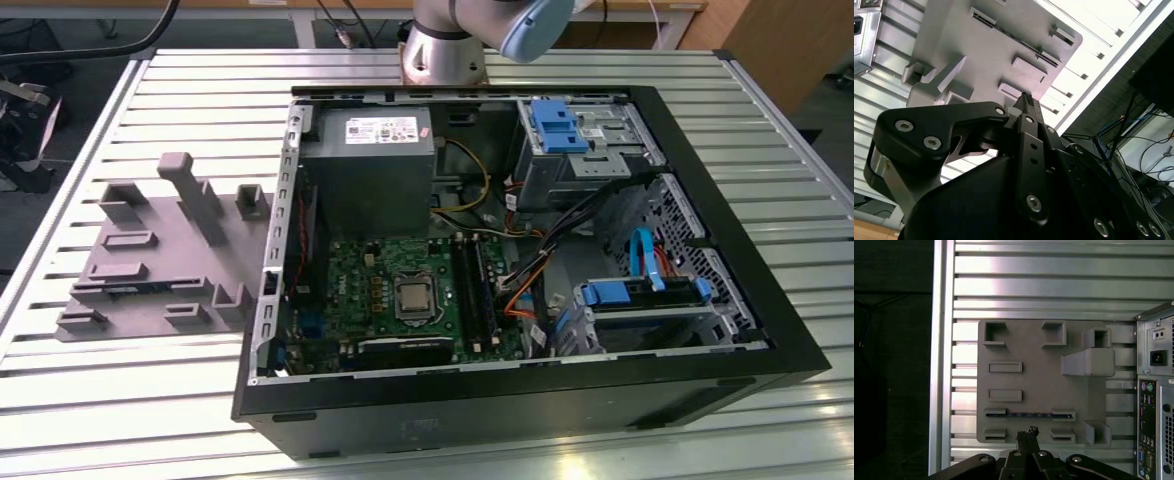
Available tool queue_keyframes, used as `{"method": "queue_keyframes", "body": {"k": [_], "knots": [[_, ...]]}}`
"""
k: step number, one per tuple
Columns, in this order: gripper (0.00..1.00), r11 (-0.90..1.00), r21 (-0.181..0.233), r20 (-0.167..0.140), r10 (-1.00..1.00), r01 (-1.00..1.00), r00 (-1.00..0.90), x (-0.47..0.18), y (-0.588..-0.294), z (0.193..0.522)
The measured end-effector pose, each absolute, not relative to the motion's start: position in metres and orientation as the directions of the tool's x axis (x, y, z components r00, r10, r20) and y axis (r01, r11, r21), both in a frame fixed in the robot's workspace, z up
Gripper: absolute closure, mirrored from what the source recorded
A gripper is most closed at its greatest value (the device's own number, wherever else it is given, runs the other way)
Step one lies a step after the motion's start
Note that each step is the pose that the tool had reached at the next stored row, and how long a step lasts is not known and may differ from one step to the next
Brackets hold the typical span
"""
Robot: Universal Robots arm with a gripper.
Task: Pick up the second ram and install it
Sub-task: 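Pick up the second ram and move it above second insertion slot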
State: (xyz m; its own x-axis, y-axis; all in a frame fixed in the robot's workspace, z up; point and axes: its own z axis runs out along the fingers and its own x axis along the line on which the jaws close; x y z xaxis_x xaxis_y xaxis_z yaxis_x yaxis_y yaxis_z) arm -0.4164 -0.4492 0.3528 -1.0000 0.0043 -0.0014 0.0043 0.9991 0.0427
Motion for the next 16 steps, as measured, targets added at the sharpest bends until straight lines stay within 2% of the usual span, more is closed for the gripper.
{"method": "queue_keyframes", "body": {"k": [16], "knots": [[0.89, 0.969, 0.042, -0.001, -0.244, -0.244, -0.970, -0.4174, -0.4492, 0.3518]]}}
